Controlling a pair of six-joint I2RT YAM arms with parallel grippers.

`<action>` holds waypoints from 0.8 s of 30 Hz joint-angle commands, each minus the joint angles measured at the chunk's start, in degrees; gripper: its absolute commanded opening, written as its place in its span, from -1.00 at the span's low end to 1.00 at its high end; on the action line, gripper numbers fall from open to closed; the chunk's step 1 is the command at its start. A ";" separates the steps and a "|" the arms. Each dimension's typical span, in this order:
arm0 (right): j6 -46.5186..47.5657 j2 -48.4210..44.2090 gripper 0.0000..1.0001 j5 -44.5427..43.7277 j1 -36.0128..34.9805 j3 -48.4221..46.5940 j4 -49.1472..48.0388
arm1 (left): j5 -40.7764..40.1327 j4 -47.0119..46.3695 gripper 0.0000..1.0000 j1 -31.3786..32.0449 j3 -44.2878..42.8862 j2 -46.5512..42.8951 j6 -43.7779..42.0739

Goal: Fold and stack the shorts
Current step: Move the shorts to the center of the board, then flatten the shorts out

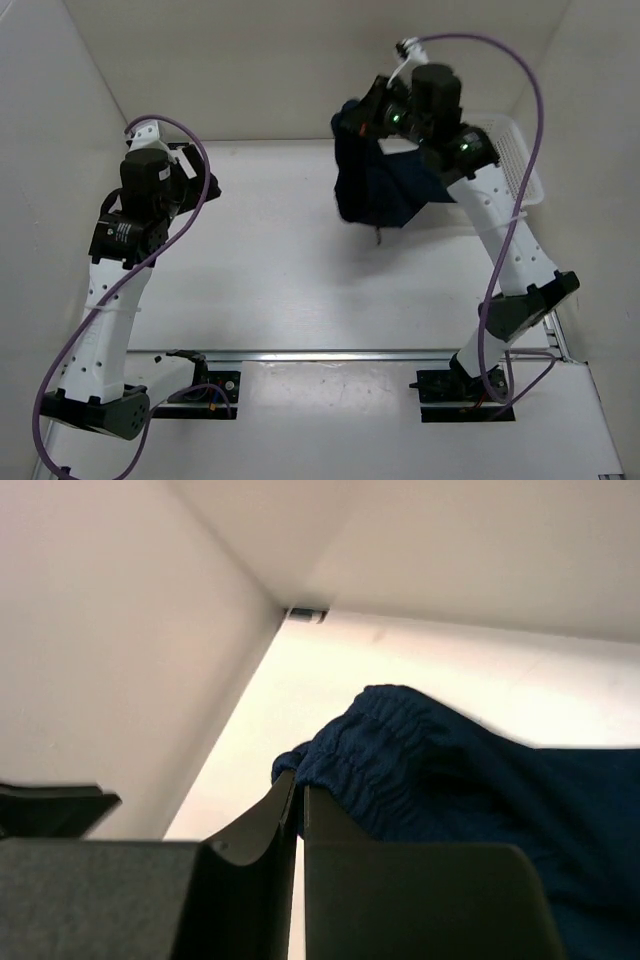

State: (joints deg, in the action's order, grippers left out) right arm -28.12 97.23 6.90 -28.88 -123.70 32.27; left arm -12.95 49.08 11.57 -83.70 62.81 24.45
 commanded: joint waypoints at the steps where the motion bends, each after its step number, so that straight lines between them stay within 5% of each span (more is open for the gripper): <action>1: -2.72 -4.76 -1.00 -5.48 -7.12 14.76 -2.65 | 4.07 2.16 1.00 -0.94 -1.29 -1.37 -0.89; 2: -4.47 -4.77 -1.00 -5.49 -8.28 18.37 -3.17 | 4.07 2.16 1.00 -0.94 -0.59 -1.37 -0.89; 7: -4.41 -7.29 0.34 -8.02 -8.57 28.66 3.40 | 11.62 3.48 1.00 -0.94 2.82 0.65 -2.30; 9: -3.70 -11.25 0.40 -11.88 -6.55 33.14 3.93 | 15.14 3.48 0.98 0.89 5.81 2.57 -2.30; 13: -2.39 -12.94 0.10 -12.62 -3.82 38.52 5.69 | 20.24 -0.90 0.82 4.76 13.36 6.96 0.32; 15: -1.85 -11.55 0.10 -10.95 -4.59 40.20 6.39 | 21.47 -1.79 0.82 5.91 16.01 8.73 2.00; 17: -1.85 -9.09 0.22 -9.54 -6.87 42.31 6.40 | 22.88 -4.15 0.99 7.40 20.58 9.97 5.67; 21: -3.78 -5.05 0.51 -8.40 -10.13 45.03 4.83 | 24.64 -10.31 0.99 12.32 29.20 10.49 10.87; 24: -4.31 -1.61 0.55 -4.27 -11.37 45.74 2.28 | 23.41 -12.77 0.99 15.31 30.70 13.56 11.50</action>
State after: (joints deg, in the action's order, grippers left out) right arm -31.59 93.01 -1.21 -39.66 -78.98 37.01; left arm 8.75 42.59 24.91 -52.62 76.09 32.95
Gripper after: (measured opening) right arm 0.775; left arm 0.989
